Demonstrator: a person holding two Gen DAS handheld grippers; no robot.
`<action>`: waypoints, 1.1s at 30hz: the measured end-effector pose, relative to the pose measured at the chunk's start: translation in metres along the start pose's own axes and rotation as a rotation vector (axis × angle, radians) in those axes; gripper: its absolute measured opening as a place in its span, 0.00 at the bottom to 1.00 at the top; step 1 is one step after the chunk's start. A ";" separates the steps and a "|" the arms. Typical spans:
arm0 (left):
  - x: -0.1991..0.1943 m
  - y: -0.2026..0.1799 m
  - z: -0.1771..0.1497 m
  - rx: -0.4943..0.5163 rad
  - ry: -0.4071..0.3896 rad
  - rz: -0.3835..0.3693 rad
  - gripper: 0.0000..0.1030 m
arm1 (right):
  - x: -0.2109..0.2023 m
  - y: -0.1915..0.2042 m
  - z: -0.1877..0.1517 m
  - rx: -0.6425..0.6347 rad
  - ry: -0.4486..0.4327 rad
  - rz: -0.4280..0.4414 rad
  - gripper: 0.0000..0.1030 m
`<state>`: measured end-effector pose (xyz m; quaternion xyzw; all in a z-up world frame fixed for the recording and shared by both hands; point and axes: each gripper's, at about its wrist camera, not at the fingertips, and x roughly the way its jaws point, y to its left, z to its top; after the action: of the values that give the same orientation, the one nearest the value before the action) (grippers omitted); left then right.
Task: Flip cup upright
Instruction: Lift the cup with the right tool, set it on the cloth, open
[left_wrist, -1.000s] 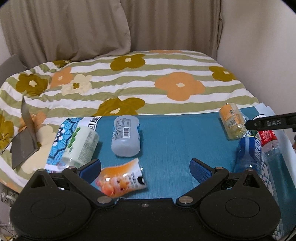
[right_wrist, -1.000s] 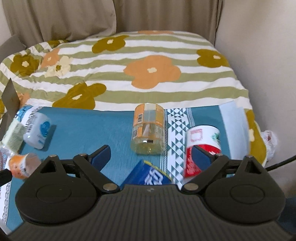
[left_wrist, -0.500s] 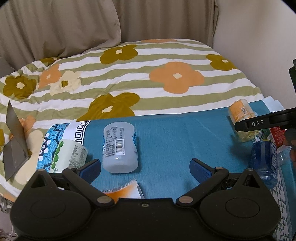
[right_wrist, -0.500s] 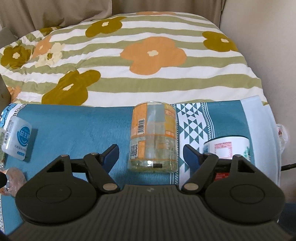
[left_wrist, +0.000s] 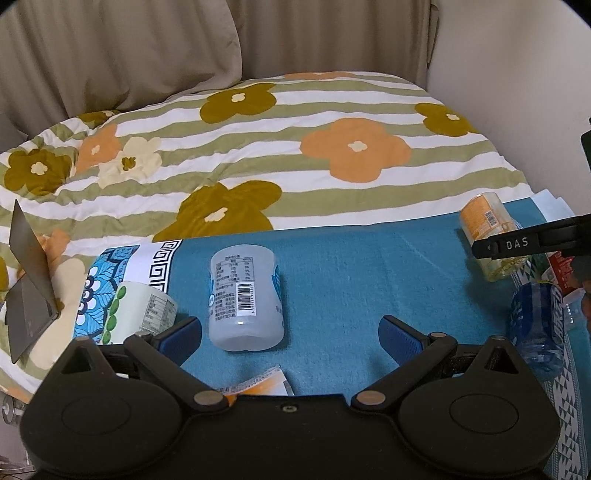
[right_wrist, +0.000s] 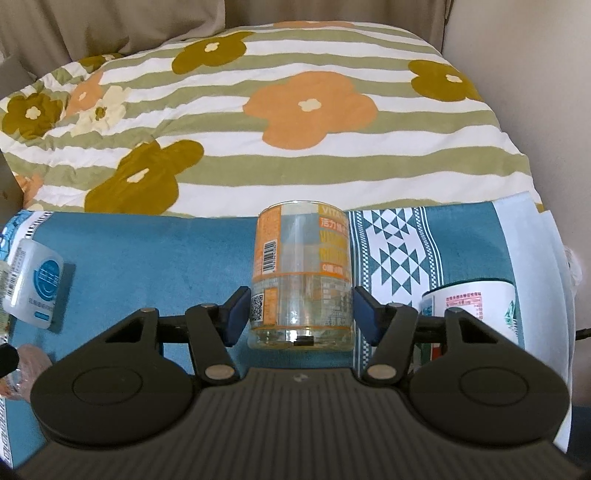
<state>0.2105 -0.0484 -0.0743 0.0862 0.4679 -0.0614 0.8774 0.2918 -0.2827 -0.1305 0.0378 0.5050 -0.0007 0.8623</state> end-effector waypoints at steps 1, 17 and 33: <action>-0.001 0.001 0.000 -0.001 -0.003 0.003 1.00 | -0.003 0.001 0.000 -0.001 -0.006 0.004 0.72; -0.075 -0.004 -0.035 -0.064 -0.126 0.058 1.00 | -0.097 0.034 -0.023 -0.106 -0.127 0.088 0.72; -0.129 -0.010 -0.121 -0.150 -0.148 0.094 1.00 | -0.143 0.069 -0.126 -0.173 -0.104 0.170 0.72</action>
<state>0.0391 -0.0295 -0.0345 0.0372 0.4005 0.0089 0.9155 0.1146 -0.2105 -0.0628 0.0057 0.4530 0.1141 0.8842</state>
